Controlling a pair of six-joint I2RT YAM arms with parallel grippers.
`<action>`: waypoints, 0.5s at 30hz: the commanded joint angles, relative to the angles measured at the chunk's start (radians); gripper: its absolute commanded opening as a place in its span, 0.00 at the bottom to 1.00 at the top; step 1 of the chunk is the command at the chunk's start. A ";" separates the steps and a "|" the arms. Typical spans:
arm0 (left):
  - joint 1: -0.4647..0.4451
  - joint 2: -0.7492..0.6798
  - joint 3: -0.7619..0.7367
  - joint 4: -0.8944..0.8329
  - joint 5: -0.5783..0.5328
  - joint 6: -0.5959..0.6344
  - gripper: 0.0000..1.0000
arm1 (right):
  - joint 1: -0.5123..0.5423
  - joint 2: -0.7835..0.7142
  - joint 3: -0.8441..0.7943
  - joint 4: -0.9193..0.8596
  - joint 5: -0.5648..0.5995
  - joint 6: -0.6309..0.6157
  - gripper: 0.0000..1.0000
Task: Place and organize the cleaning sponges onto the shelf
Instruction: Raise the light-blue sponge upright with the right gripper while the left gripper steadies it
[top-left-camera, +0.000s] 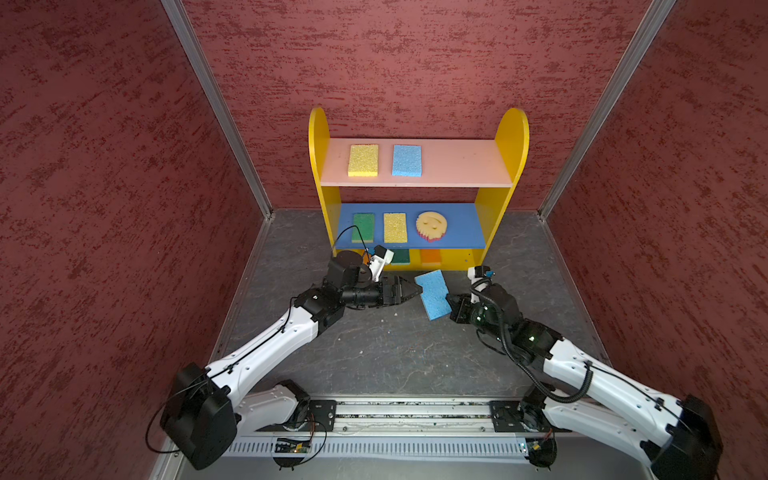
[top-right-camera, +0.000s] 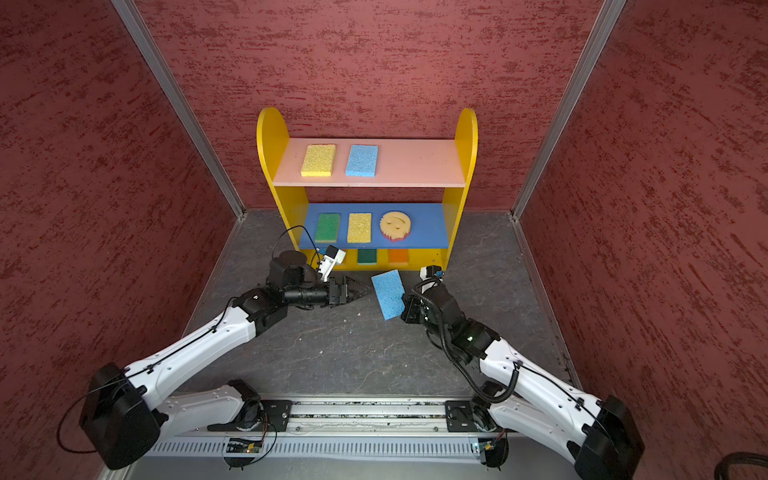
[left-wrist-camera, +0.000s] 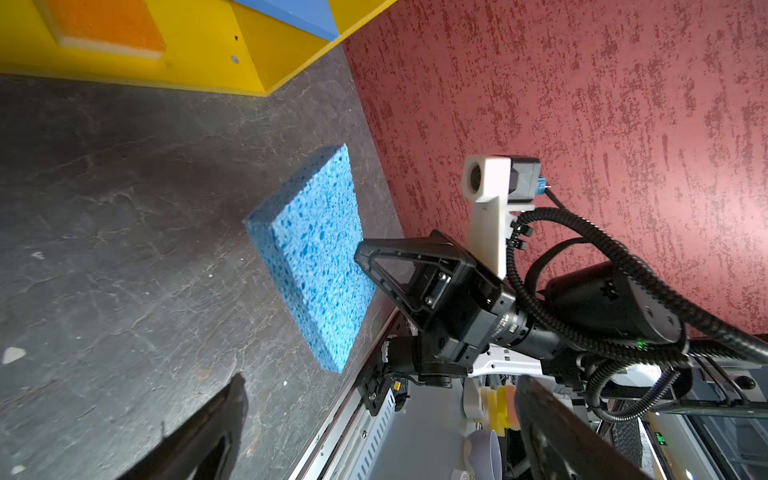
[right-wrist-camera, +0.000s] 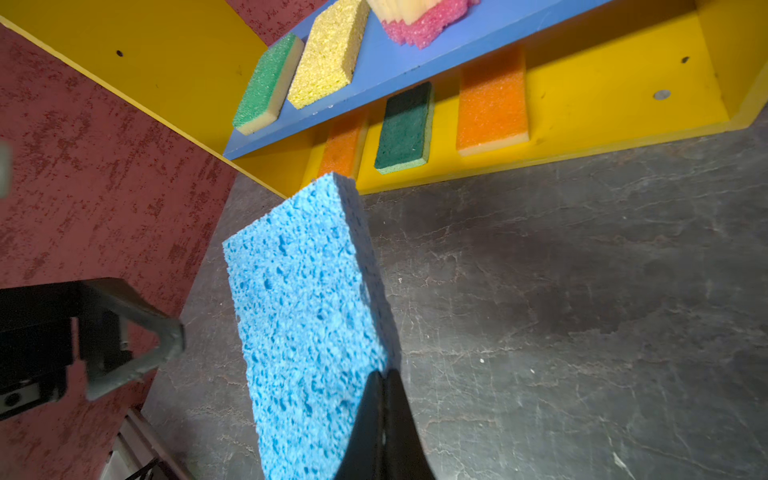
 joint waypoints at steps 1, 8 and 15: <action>-0.025 0.046 0.065 0.069 -0.021 -0.014 1.00 | 0.000 -0.011 0.047 0.044 -0.068 0.003 0.00; -0.075 0.159 0.172 0.100 -0.003 -0.017 0.84 | 0.000 0.021 0.114 0.034 -0.120 -0.028 0.00; -0.096 0.197 0.227 0.106 -0.008 -0.010 0.43 | -0.001 0.006 0.120 0.055 -0.104 0.001 0.00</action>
